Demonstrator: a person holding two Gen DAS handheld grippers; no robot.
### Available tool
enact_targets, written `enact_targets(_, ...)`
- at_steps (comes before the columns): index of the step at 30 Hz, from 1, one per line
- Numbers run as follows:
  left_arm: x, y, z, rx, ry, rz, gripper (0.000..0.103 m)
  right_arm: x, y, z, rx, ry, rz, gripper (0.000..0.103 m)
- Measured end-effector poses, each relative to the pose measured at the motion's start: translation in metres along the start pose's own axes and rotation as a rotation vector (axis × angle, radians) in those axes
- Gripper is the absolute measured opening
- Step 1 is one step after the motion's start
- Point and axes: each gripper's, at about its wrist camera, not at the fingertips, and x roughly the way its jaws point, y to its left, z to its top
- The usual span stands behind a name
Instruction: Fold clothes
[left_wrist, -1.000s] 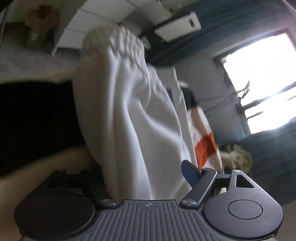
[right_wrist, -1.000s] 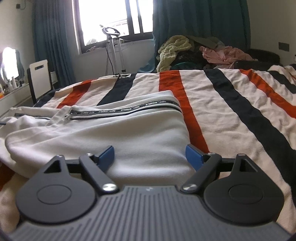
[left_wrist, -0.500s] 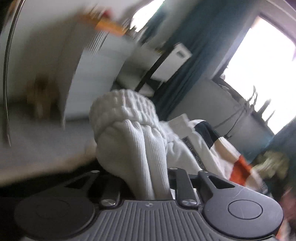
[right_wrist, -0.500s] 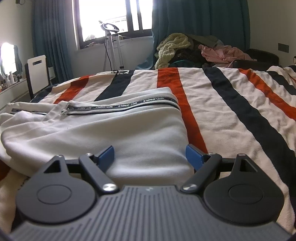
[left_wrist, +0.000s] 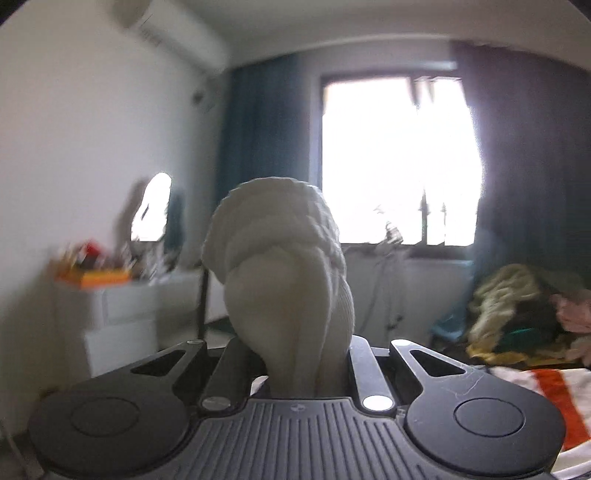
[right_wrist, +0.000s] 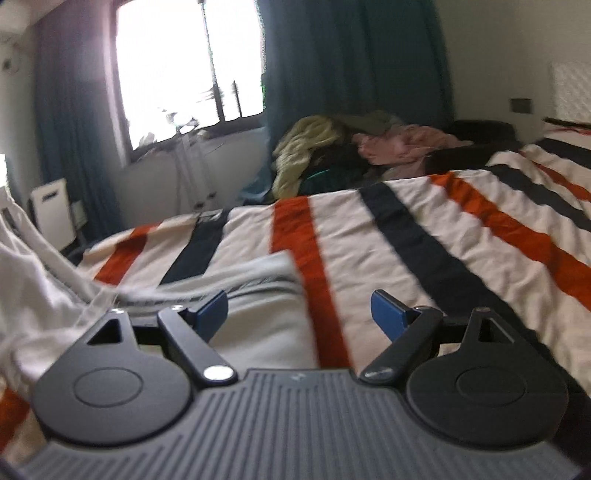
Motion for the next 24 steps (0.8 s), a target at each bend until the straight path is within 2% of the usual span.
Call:
enact_targets(6,-0.041,-0.125,-0.015,0.145,-0.064,-0.129,0.013,-0.010,-0.041,0.015,0.138,-0.042,-0.140,0.086)
enact_targets(11,-0.075,-0.229,-0.028,0.265,-0.118,-0.236,0.014,-0.015,-0.070,0.019,0.247,-0.073,-0.203,0.086)
enact_targets(12,-0.077,-0.244,-0.038,0.291,-0.108,-0.253,0.015,-0.015,-0.075,0.019,0.264,-0.080,-0.213,0.086)
enact_targets(16,-0.077,-0.289,-0.099,0.401,-0.016,-0.310,0.015,-0.018,-0.083,0.018,0.240,-0.129,-0.266,0.086)
enact_targets(18,-0.077,-0.305,-0.123,0.441,0.012,-0.326,0.016,-0.015,-0.090,0.016,0.275,-0.118,-0.237,0.086)
enact_targets(21,-0.078,-0.305,-0.123,0.411,0.012,-0.324,0.019,-0.010,-0.096,0.015,0.319,-0.093,-0.207,0.086)
enact_targets(23,-0.073,-0.303,-0.116,0.376,0.056,-0.331,0.025,-0.009,-0.096,0.014,0.332,-0.092,-0.181,0.086)
enact_targets(24,-0.067,-0.300,-0.112,0.366,0.094,-0.332,0.034,-0.009,-0.096,0.014,0.341,-0.093,-0.163,0.086)
